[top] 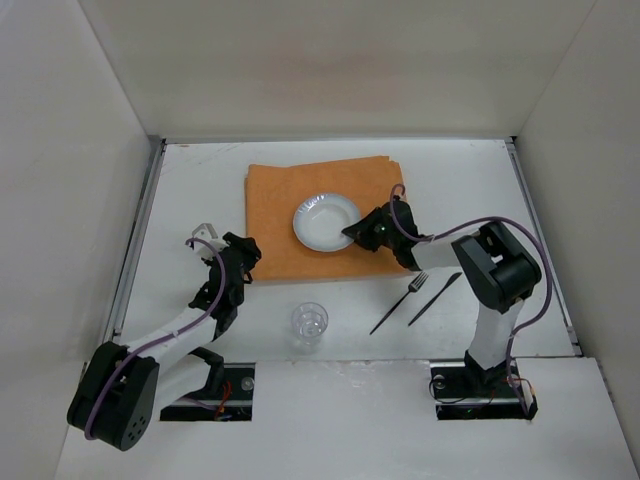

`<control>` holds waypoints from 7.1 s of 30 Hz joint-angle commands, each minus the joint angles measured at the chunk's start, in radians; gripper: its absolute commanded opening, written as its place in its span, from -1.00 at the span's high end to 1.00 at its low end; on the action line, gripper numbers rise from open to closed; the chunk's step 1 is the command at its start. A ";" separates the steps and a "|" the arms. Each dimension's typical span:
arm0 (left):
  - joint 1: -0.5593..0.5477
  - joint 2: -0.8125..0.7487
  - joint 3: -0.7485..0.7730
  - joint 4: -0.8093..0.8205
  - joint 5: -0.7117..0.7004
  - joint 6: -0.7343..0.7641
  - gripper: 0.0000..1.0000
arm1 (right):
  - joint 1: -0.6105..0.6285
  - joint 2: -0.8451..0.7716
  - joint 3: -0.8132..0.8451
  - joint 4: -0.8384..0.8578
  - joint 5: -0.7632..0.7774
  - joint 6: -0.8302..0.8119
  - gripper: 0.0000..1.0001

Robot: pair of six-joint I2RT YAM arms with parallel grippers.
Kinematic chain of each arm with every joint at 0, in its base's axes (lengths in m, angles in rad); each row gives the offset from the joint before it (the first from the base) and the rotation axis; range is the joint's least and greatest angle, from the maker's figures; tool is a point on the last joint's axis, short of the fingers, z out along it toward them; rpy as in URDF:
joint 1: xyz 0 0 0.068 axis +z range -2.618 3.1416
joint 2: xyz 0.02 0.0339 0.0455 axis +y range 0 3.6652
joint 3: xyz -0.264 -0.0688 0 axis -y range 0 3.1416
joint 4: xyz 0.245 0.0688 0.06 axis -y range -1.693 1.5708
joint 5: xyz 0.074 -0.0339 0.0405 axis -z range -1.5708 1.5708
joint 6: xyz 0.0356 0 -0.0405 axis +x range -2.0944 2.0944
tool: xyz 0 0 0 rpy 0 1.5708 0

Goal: Set the dinner table for one person

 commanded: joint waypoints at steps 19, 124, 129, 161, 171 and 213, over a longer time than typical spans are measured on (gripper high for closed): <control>0.005 -0.019 0.000 0.036 -0.023 0.011 0.12 | 0.142 -0.489 -0.246 -0.342 0.242 -0.211 -0.09; -0.205 0.044 0.119 0.013 0.018 0.130 0.32 | -0.186 -0.038 0.903 -0.936 0.391 -0.780 -0.15; -0.399 0.154 0.237 0.005 0.042 0.277 0.32 | -0.182 -0.283 0.589 -0.778 0.400 -0.710 -0.10; -0.858 0.809 0.773 -0.277 0.245 0.603 0.35 | -0.208 -0.954 -0.352 -0.359 0.409 -0.449 0.48; -0.889 0.814 0.744 -0.295 0.334 0.609 0.43 | -0.223 -0.948 -0.357 -0.350 0.395 -0.443 0.46; -0.314 0.205 0.471 -0.423 0.002 0.390 0.90 | -0.258 -1.042 -0.380 -0.325 0.306 -0.414 0.24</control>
